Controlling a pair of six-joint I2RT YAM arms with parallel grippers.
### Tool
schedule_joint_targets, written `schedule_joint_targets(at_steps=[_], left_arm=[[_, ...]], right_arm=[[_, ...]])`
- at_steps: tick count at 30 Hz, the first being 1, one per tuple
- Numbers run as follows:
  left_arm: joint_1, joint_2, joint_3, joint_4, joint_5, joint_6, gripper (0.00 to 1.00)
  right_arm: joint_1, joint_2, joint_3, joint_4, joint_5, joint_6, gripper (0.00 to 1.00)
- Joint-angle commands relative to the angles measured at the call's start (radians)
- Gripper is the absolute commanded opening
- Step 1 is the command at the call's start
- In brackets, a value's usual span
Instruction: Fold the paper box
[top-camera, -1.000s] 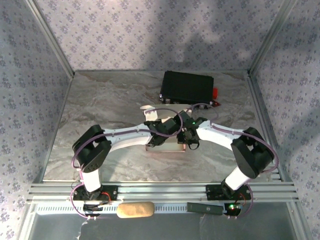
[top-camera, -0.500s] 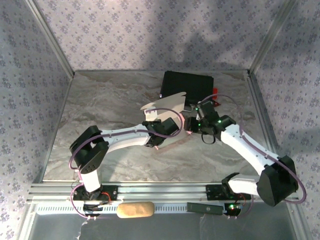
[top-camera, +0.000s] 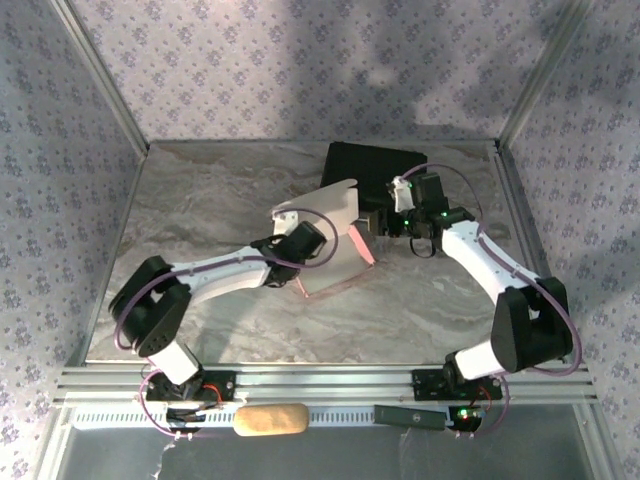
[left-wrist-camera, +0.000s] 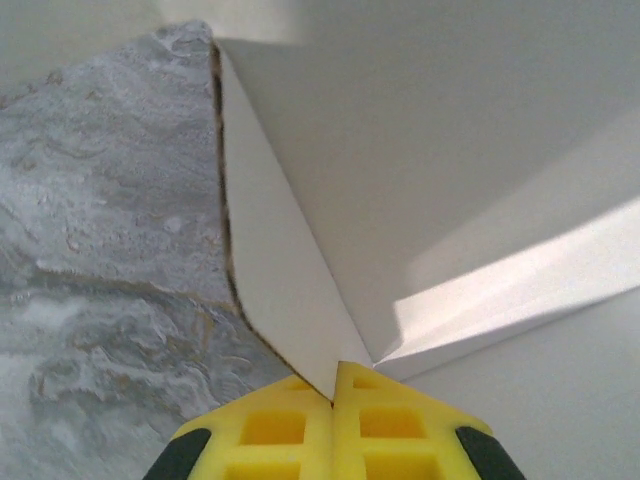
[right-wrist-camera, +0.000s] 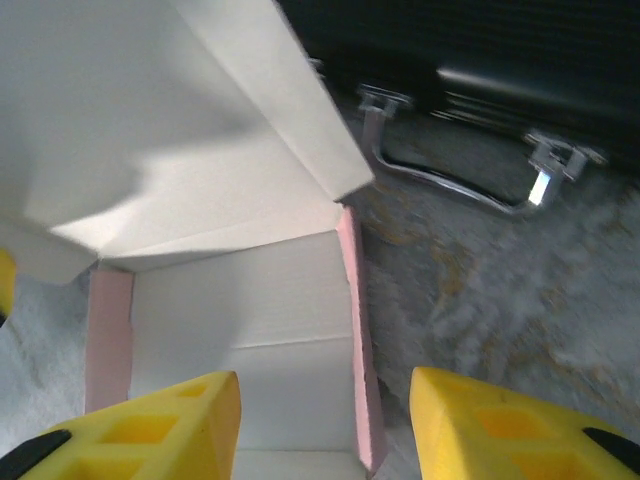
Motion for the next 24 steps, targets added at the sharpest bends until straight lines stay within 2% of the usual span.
schedule_joint_targets(at_steps=[1,4,7,10,15,21,24], left_arm=[[0.044,-0.074,-0.058,0.074,0.162,0.209,0.0],[0.12,-0.141,-0.111,0.104,0.28,0.295,0.0],[0.194,-0.187,-0.133,0.112,0.396,0.364,0.0],[0.243,-0.197,-0.126,0.103,0.455,0.416,0.0],[0.265,-0.161,-0.079,0.072,0.491,0.466,0.0],[0.275,-0.158,-0.081,0.081,0.486,0.474,0.0],[0.277,-0.153,-0.074,0.079,0.489,0.472,0.0]], right_arm=[[-0.049,0.014,-0.028,0.165,-0.241,-0.174,0.55],[-0.094,0.032,-0.04,0.257,-0.37,-0.18,0.59],[-0.091,0.11,0.032,0.187,-0.397,-0.244,0.59],[-0.059,0.21,0.099,0.143,-0.351,-0.299,0.58],[0.007,0.331,0.214,0.102,-0.273,-0.367,0.56],[0.002,0.382,0.261,0.08,-0.306,-0.389,0.54],[-0.008,0.394,0.266,0.077,-0.318,-0.384,0.49]])
